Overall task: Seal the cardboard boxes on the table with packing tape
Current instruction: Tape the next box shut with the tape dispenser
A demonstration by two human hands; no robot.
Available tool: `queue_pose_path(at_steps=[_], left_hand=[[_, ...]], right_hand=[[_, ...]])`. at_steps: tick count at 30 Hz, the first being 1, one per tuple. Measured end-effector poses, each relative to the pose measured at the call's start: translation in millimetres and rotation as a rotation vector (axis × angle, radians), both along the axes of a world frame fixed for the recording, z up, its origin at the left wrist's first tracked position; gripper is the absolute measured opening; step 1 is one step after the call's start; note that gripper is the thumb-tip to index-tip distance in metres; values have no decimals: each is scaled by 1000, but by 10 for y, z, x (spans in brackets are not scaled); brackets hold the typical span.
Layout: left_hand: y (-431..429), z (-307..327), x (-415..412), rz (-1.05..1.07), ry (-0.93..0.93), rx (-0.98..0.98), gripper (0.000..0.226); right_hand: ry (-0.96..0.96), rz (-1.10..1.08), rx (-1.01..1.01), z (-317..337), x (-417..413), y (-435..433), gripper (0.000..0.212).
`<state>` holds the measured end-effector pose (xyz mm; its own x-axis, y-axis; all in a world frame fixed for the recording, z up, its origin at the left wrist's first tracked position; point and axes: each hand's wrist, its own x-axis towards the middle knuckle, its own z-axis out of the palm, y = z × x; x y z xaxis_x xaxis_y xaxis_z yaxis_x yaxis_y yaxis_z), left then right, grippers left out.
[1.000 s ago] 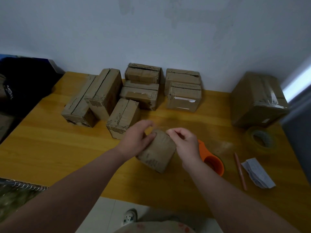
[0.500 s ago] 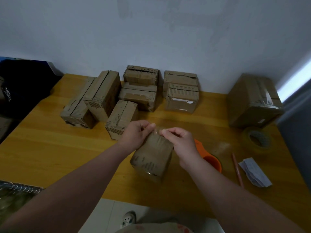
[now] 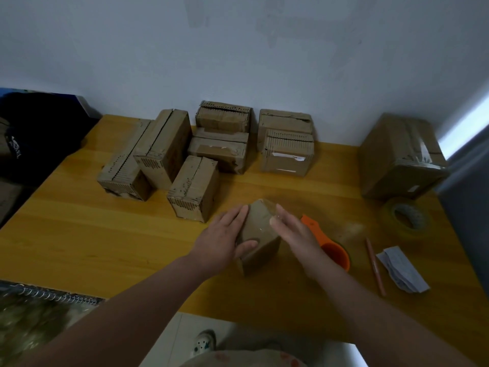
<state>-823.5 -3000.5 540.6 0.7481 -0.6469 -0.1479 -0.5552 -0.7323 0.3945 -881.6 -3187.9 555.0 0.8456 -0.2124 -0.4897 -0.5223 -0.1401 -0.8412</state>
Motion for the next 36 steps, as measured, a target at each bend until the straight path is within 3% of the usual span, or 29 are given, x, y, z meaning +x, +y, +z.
queue_pose_path(at_steps=[2, 4, 8, 16, 36], left_hand=[[-6, 4, 7, -19, 15, -29, 98], [-7, -8, 36, -38, 34, -54, 100], [-38, -14, 88, -78, 75, -84, 100], [-80, -46, 114, -80, 71, -71, 95], [-99, -43, 125, -102, 46, 33, 116]], right_hand=[[-35, 236, -160, -55, -59, -114, 110], [-63, 420, -373, -103, -36, -225, 122], [-120, 671, -611, -81, 110, -284, 133], [-222, 890, -1093, -13, 147, -224, 132], [-232, 1005, -1274, 70, -11, -98, 128]])
